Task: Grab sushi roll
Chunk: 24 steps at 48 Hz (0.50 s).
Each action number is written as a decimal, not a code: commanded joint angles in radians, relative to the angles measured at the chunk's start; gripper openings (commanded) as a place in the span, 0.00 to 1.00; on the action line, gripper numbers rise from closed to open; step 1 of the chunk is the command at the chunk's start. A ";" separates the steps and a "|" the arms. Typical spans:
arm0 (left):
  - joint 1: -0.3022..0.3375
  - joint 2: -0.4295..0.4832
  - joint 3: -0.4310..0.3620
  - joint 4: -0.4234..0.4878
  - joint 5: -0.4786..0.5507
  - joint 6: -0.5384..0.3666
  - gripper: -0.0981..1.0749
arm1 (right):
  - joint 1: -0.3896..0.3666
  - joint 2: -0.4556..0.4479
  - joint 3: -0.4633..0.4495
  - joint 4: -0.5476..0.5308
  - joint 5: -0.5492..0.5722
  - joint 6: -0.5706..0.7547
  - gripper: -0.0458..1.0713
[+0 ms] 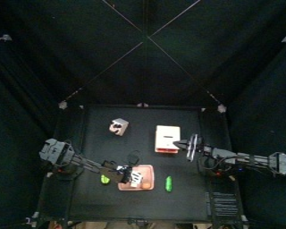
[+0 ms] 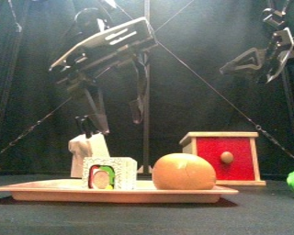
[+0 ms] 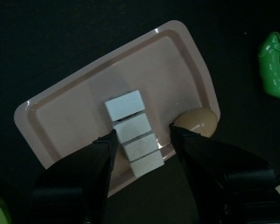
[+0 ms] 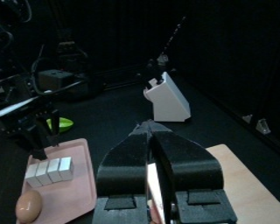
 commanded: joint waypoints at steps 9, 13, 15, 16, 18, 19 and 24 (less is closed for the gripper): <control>0.006 0.040 -0.020 -0.040 -0.002 -0.057 0.82 | -0.005 0.008 -0.014 0.002 -0.005 -0.002 0.05; 0.005 0.052 -0.023 -0.043 -0.002 -0.061 0.82 | -0.005 0.008 -0.014 0.002 -0.005 -0.002 0.05; 0.006 0.055 -0.028 -0.043 -0.002 -0.061 0.82 | -0.005 0.008 -0.014 0.003 -0.005 -0.002 0.05; 0.006 0.057 -0.029 -0.041 -0.002 -0.061 0.82 | -0.005 0.006 -0.014 0.002 -0.005 -0.002 0.05; 0.006 0.058 -0.034 -0.041 -0.005 -0.061 0.82 | -0.005 0.008 -0.014 0.002 -0.005 -0.002 0.05; 0.006 0.060 -0.035 -0.041 -0.005 -0.061 0.82 | -0.005 0.008 -0.014 0.002 -0.005 -0.002 0.05; 0.006 0.071 -0.037 -0.044 -0.006 -0.061 0.82 | -0.006 0.008 -0.014 0.003 -0.005 -0.002 0.05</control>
